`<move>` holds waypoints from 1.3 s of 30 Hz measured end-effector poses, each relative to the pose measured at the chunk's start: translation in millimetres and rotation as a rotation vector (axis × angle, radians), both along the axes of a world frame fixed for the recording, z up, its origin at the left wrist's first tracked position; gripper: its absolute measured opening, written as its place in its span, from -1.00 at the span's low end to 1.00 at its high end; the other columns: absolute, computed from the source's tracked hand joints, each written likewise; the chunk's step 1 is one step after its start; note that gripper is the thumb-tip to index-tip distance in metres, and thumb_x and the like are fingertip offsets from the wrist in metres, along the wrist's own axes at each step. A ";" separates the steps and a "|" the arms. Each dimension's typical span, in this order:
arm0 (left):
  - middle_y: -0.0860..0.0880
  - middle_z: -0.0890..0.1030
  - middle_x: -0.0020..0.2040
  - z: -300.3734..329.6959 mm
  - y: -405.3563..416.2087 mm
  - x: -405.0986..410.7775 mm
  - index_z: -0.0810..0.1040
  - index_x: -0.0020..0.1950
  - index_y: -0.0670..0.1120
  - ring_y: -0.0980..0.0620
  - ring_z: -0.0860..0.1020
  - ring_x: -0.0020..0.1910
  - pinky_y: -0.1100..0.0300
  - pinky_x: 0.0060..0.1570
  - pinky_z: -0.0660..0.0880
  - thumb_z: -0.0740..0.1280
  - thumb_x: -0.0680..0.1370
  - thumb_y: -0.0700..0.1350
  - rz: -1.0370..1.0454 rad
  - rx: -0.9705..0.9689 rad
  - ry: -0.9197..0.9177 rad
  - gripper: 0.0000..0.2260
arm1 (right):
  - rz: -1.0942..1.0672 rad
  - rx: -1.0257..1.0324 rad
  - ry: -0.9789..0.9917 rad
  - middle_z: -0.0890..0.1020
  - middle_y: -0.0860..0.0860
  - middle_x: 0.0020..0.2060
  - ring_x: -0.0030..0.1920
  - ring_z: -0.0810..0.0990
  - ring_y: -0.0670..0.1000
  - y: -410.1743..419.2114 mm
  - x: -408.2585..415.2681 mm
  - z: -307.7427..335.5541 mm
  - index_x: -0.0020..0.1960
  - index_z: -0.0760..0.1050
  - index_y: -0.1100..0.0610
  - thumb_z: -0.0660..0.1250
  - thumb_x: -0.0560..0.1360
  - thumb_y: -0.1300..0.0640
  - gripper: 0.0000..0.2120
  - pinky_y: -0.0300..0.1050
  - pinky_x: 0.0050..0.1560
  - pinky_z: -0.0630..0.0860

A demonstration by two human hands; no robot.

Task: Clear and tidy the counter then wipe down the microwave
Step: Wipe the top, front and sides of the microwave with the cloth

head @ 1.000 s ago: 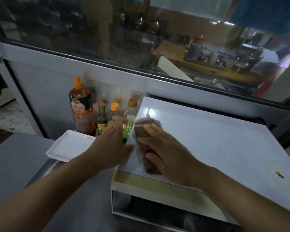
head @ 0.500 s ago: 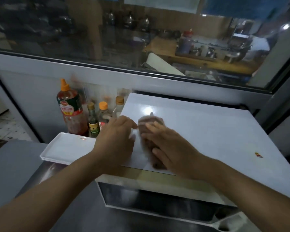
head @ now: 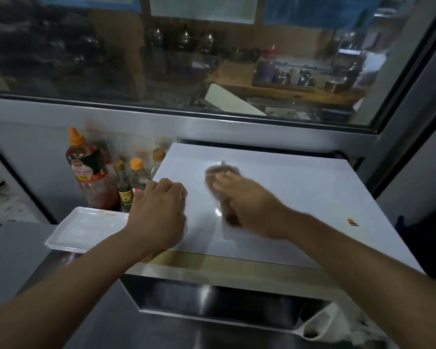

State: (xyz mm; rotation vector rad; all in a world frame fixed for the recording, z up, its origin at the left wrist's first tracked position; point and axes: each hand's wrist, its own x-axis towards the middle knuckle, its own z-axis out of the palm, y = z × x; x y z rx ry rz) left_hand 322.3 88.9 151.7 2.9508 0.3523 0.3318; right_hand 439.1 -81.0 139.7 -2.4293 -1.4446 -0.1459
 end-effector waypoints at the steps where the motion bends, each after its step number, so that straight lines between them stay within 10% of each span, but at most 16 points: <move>1: 0.05 0.42 0.30 0.0 -5.5 0.7 0.42 0.28 0.05 -0.01 0.38 0.24 0.06 0.22 0.35 0.28 0.52 -0.05 -0.013 -0.010 -0.015 -0.68 | 0.037 -0.002 0.004 0.38 0.16 0.39 0.42 0.29 0.13 -15.7 -20.3 -1.3 0.38 0.38 0.24 0.16 0.49 0.26 -0.55 -0.03 0.47 0.13; 6: 0.06 0.50 0.25 -3.2 -40.7 14.1 0.51 0.19 0.02 0.03 0.46 0.15 0.11 0.17 0.41 0.25 0.56 -0.08 -0.147 -0.063 -0.087 -0.78 | 0.012 0.007 0.100 0.33 -0.02 0.43 0.41 0.29 -0.05 -60.7 -5.3 6.9 0.43 0.31 0.06 -0.03 0.54 0.07 -0.52 0.00 0.41 0.23; 14: 0.09 0.50 0.11 -4.1 -52.8 19.3 0.48 0.10 0.04 0.07 0.45 -0.04 0.10 -0.01 0.45 0.26 0.50 -0.06 -0.113 -0.034 -0.073 -0.82 | -0.252 -0.067 0.082 0.42 0.02 0.27 0.28 0.38 0.06 -60.1 69.4 9.2 0.14 0.42 0.11 0.20 0.44 0.14 -0.73 -0.01 0.22 0.39; 20: 0.06 0.54 0.02 -1.3 -61.5 21.0 0.52 0.01 0.00 0.04 0.48 -0.10 0.09 -0.05 0.45 0.25 0.53 -0.02 -0.059 0.049 -0.083 -0.88 | 0.051 0.045 0.155 0.39 -0.14 0.31 0.30 0.32 -0.12 -122.5 -13.0 3.4 0.34 0.37 0.07 0.06 0.48 0.25 -0.55 -0.12 0.30 0.22; 39: -0.02 0.62 0.08 -4.3 -105.8 19.9 0.59 0.08 -0.08 -0.06 0.57 -0.02 0.04 -0.04 0.49 0.32 0.49 -0.16 -0.189 -0.052 -0.172 -0.81 | -0.394 -0.158 0.105 0.06 -0.05 0.52 0.52 -0.02 -0.02 -186.2 23.3 16.3 0.49 0.14 0.08 0.06 0.55 0.19 -0.50 0.02 0.47 0.03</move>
